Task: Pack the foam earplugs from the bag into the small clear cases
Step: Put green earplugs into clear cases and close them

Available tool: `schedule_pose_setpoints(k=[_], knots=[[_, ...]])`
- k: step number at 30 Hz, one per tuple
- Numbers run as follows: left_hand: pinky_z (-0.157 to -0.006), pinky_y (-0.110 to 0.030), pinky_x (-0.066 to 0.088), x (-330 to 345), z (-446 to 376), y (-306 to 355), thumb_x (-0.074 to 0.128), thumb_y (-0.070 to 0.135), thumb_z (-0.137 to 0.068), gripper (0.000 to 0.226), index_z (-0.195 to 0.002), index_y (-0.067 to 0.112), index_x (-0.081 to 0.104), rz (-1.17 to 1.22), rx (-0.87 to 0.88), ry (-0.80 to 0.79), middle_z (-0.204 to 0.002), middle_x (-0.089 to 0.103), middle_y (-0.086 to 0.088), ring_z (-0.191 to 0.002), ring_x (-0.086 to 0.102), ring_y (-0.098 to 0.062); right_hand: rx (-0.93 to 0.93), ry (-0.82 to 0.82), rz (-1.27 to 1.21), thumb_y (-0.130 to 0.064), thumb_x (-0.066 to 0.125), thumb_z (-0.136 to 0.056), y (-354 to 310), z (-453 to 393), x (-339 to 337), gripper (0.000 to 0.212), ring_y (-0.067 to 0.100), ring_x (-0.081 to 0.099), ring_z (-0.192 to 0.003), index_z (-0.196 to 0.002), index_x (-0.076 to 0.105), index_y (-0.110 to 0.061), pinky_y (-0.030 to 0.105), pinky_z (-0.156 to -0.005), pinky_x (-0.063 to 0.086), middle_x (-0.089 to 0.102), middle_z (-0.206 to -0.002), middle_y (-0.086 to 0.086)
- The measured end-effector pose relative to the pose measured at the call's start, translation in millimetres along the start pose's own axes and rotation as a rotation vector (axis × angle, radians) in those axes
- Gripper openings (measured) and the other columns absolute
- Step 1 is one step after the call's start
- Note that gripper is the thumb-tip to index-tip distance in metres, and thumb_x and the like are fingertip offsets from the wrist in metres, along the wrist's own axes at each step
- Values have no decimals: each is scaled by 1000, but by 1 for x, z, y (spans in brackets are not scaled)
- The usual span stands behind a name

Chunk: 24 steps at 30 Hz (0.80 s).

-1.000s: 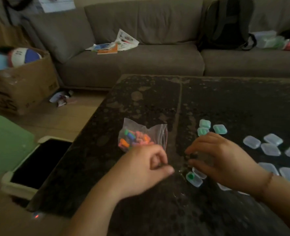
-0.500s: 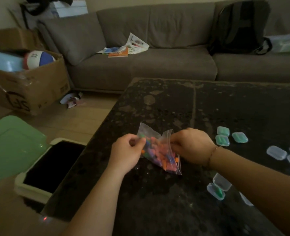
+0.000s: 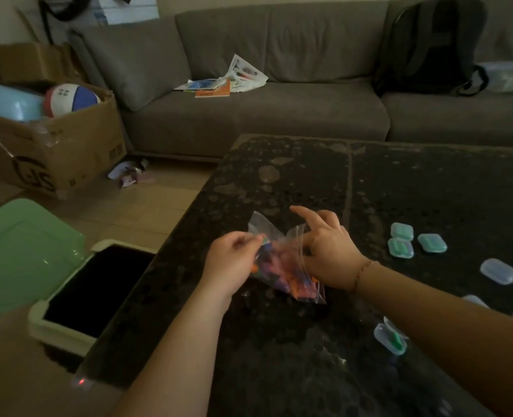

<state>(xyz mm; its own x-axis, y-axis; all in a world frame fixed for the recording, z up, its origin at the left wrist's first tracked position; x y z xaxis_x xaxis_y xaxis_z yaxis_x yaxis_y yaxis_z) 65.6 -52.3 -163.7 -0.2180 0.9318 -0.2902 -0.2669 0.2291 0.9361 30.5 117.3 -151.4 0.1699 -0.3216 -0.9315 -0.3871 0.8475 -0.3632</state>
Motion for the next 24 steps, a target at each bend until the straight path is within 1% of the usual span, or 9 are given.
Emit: schedule_pose_setpoints(k=[2, 5, 7, 9, 13, 15, 18, 21, 24], knots=[[-73, -22, 51, 1, 0, 0, 57, 30, -102, 19, -113, 23, 71, -21, 6, 26, -106, 70, 3, -96, 66, -9, -5, 1, 28, -52, 54, -91, -1, 0, 1, 27, 25, 8, -142, -113, 68, -43, 45, -111, 25, 6, -160, -13], [-68, -21, 49, 1, 0, 0, 55, 28, -104, 20, -111, 22, 72, -17, 0, 47, -101, 71, 3, -91, 67, -8, -32, 18, -18, -46, 53, -93, -1, 0, 1, 34, 23, 5, -141, -126, 53, -54, 46, -113, 22, 2, -160, -13], [-69, -20, 49, 1, 1, 0, 55, 27, -104, 20, -112, 22, 72, -14, -7, 33, -101, 72, 2, -91, 68, -8, -23, 22, -38, -44, 55, -93, 0, -1, 2, 38, 22, 6, -140, -130, 52, -51, 47, -113, 22, 2, -159, -14], [-68, -19, 49, 1, 2, 0, 57, 26, -103, 18, -112, 24, 72, -33, -2, 10, -101, 73, 3, -91, 68, -7, -14, 38, -37, -44, 56, -93, 1, -2, 5, 36, 22, 8, -139, -129, 55, -48, 47, -112, 23, 7, -159, -14], [-69, -18, 48, 2, 3, -1, 63, 26, -99, 12, -97, 26, 75, -92, 3, -20, -97, 73, 8, -90, 67, -4, 26, 124, -41, -42, 58, -92, 2, -4, 8, 24, 21, 17, -138, -114, 69, -38, 42, -107, 29, 19, -156, -15], [-66, -16, 47, 3, 3, 0, 63, 27, -99, 14, -101, 24, 77, -99, 3, -24, -98, 74, 7, -90, 67, -4, 7, 130, -57, -45, 60, -91, 0, -3, 8, 24, 20, 17, -137, -110, 71, -36, 40, -106, 29, 20, -155, -16], [-63, -15, 46, 4, 4, 1, 59, 30, -101, 21, -108, 21, 77, -83, -8, -28, -97, 75, 4, -88, 69, -5, 4, 115, -95, -49, 63, -87, -3, -3, 6, 31, 20, 18, -136, -115, 68, -39, 39, -106, 27, 22, -154, -17], [-71, -18, 52, 4, 5, 1, 56, 33, -103, 26, -112, 20, 77, -79, -12, -89, -98, 77, 3, -91, 72, -7, 54, 130, -152, -49, 66, -85, -2, -5, 4, 33, 21, 22, -135, -116, 66, -39, 39, -104, 29, 29, -150, -16], [-89, -26, 56, 5, 6, 2, 56, 28, -103, 24, -115, 22, 76, -75, -3, -115, -106, 76, 5, -100, 71, -8, 78, 131, -212, -51, 68, -82, 3, -8, 5, 31, 20, 24, -135, -111, 66, -40, 40, -105, 30, 35, -146, -16]])
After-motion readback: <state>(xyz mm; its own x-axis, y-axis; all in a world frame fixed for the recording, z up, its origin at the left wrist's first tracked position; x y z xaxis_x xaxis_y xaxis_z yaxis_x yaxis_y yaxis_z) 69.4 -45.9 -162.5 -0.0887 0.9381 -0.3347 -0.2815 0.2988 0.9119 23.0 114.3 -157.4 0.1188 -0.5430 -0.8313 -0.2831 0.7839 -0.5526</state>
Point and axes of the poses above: each hand's wrist, its own z-axis away from the middle knuckle, its own x-axis out of the palm, y = z × x, the point moved 2 cm from there along -z, towards the middle knuckle
